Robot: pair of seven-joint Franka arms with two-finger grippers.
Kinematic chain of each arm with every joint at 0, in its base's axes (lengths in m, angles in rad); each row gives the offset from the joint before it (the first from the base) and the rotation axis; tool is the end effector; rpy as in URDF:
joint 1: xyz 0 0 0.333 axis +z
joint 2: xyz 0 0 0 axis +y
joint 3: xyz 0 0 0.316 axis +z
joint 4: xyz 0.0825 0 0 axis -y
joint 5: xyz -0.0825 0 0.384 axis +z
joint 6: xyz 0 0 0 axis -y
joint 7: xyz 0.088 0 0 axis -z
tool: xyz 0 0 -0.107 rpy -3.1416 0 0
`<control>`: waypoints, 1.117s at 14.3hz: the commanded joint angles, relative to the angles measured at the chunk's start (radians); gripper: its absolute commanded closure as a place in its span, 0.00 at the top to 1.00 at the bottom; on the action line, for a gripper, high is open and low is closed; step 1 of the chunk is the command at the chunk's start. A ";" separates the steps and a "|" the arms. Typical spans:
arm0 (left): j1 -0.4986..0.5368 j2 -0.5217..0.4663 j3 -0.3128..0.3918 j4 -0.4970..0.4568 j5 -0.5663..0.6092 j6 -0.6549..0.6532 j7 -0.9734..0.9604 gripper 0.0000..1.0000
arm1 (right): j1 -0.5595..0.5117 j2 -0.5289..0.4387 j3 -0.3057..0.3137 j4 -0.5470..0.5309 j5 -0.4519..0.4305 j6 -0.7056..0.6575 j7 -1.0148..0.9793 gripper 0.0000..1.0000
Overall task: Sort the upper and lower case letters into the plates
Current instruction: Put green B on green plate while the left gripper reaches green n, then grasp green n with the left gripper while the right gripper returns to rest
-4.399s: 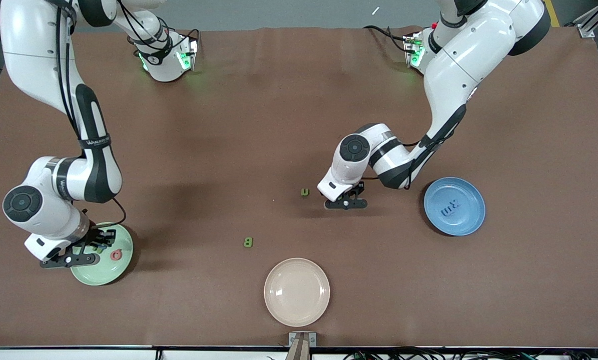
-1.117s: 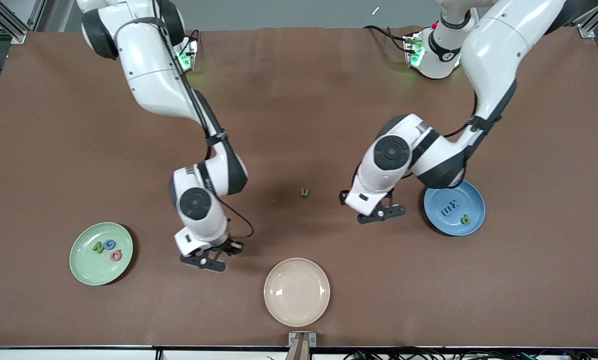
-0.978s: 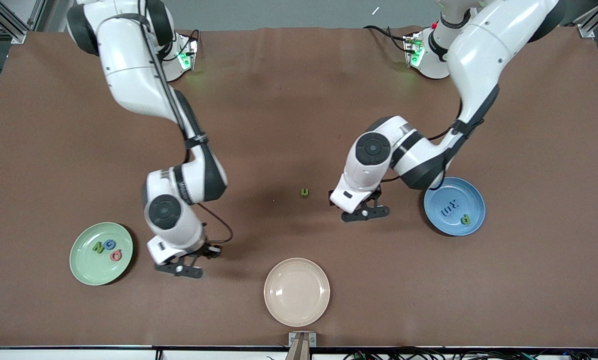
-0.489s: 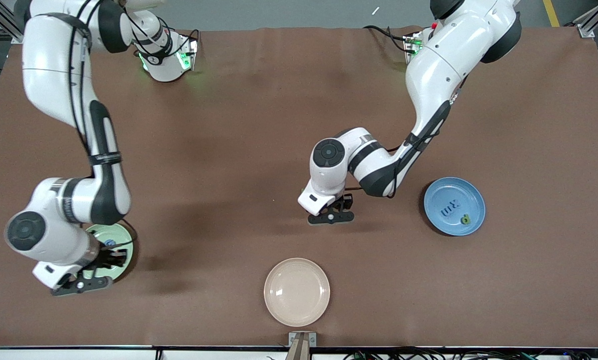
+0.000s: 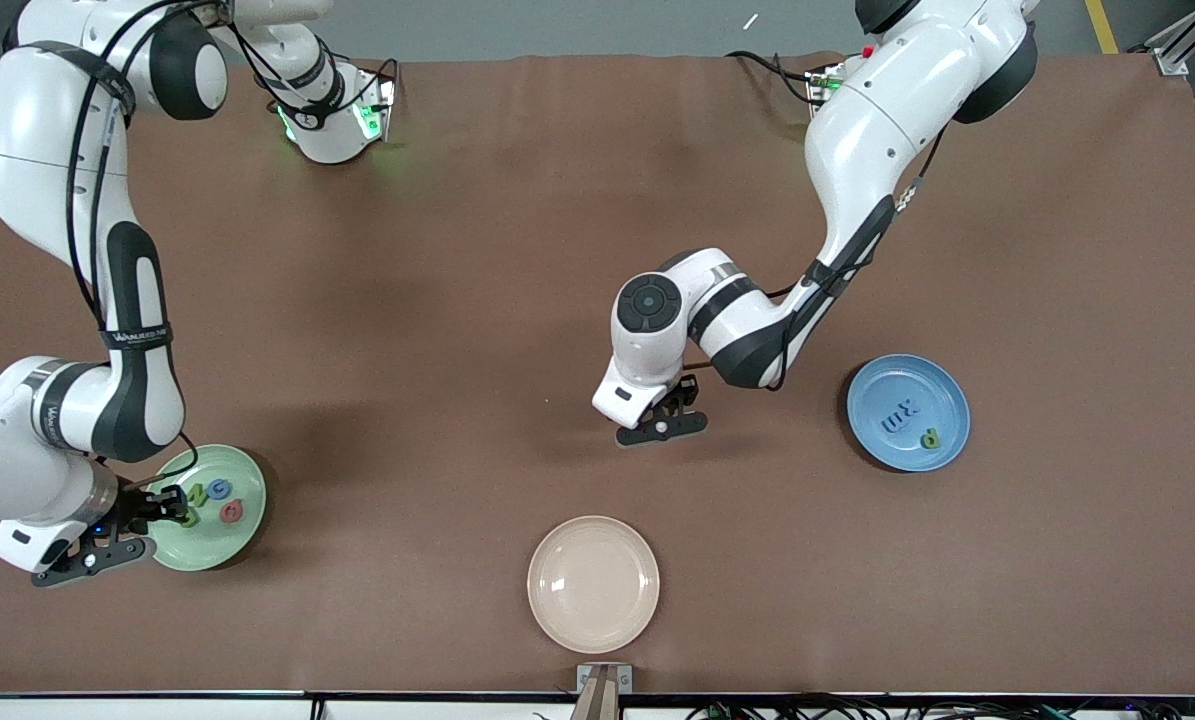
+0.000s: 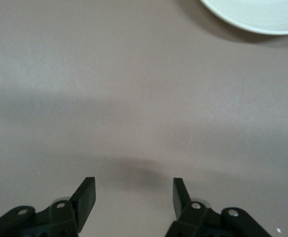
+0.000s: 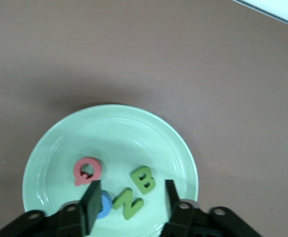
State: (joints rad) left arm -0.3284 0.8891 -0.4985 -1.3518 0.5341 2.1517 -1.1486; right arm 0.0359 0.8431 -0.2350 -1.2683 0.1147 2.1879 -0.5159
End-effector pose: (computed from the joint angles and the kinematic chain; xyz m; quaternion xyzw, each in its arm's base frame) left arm 0.5734 -0.4670 0.2310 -0.9946 -0.0968 -0.0355 0.0075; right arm 0.7530 -0.1001 0.2658 0.9837 0.1688 0.0330 0.0520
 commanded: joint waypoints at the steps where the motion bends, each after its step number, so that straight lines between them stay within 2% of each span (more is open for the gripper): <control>1: -0.047 0.016 0.006 0.002 -0.067 0.054 -0.028 0.69 | 0.005 -0.018 0.008 -0.008 0.014 0.001 -0.004 1.00; 3: -0.083 0.028 0.015 0.003 -0.085 0.063 -0.048 0.67 | 0.010 -0.036 0.014 -0.006 0.014 -0.005 -0.007 1.00; 6: -0.103 0.041 0.023 0.002 -0.076 0.065 -0.034 0.65 | 0.042 -0.146 0.019 -0.006 0.031 -0.066 0.040 1.00; 9: -0.112 0.054 0.035 0.000 -0.060 0.063 0.019 0.63 | 0.074 -0.271 0.014 -0.005 0.023 -0.201 0.137 1.00; 14: -0.122 0.070 0.037 0.002 -0.062 0.065 0.030 0.56 | 0.079 -0.441 0.017 -0.002 0.011 -0.439 0.416 1.00; 16: -0.126 0.082 0.037 0.003 -0.062 0.065 0.029 0.55 | 0.071 -0.525 0.034 -0.008 0.013 -0.515 0.431 1.00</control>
State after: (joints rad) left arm -0.4415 0.9590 -0.4679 -1.3574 0.4676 2.2079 -1.1292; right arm 0.1154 0.4227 -0.2238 -1.2210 0.1312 1.7269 -0.1275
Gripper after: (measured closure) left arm 0.441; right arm 0.000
